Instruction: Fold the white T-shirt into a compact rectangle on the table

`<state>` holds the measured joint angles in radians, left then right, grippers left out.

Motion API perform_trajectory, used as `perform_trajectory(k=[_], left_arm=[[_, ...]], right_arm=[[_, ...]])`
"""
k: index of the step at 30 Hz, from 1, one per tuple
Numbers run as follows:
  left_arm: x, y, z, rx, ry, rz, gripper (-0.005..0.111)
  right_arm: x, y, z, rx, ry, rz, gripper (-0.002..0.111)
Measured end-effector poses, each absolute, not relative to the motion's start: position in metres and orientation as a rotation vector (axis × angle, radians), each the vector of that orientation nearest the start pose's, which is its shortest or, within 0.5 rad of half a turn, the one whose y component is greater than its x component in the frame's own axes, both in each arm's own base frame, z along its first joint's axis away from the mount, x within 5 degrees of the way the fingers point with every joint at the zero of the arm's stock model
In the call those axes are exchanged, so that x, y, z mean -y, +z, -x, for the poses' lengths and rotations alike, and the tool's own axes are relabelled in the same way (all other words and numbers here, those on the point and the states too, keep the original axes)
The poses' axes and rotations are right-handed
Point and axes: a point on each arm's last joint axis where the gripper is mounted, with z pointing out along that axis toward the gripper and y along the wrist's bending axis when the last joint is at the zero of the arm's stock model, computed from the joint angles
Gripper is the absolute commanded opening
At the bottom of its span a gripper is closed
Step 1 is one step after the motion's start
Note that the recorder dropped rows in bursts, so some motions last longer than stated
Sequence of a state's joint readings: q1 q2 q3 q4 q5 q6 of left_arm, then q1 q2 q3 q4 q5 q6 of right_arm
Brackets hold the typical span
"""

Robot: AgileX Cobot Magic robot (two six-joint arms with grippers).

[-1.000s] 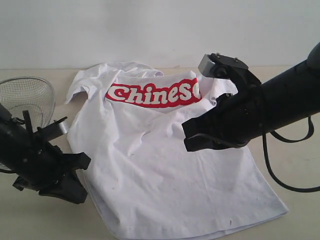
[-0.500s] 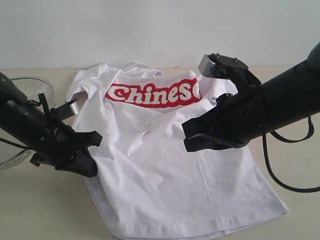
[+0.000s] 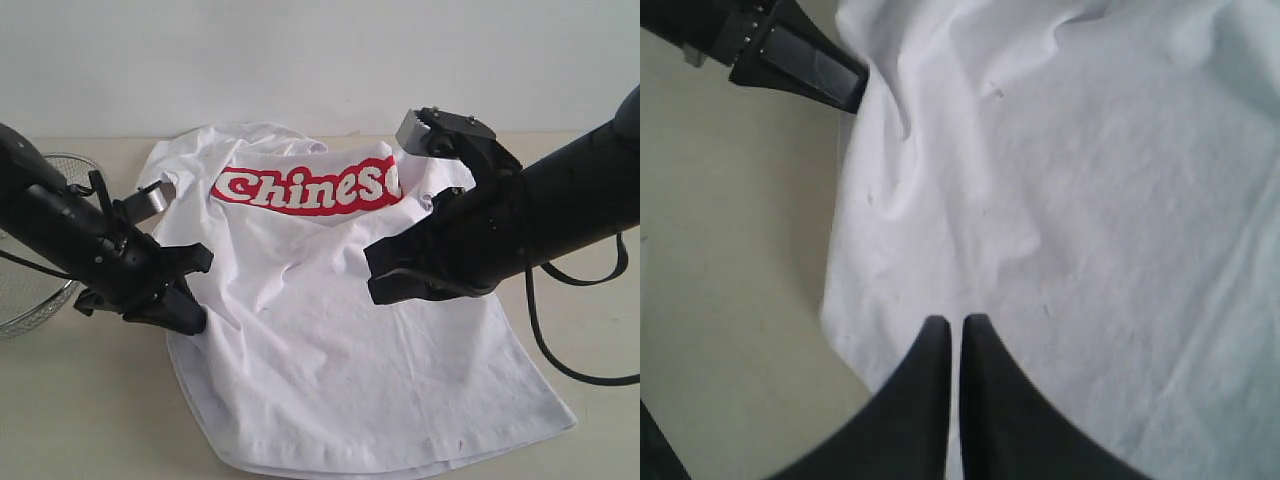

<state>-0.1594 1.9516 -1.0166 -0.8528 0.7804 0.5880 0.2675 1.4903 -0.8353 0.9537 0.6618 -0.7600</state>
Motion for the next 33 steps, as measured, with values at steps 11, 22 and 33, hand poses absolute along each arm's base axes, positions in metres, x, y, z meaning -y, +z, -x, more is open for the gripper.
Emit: perform_trajectory(k=[11, 22, 33], left_arm=[[0.103, 0.113, -0.324, -2.956, -0.903, -0.213, 0.004], [0.092, 0.133, -0.315, -3.038, -0.715, -0.31, 0.004], [0.091, 0.132, -0.315, -3.049, -0.715, -0.269, 0.004]], right_arm=[[-0.118, 0.225, -0.26, -2.516, 0.8, 0.444, 0.0], [-0.118, 0.225, -0.26, -2.518, 0.791, 0.453, 0.0], [-0.117, 0.225, -0.261, -2.512, 0.774, 0.448, 0.0]])
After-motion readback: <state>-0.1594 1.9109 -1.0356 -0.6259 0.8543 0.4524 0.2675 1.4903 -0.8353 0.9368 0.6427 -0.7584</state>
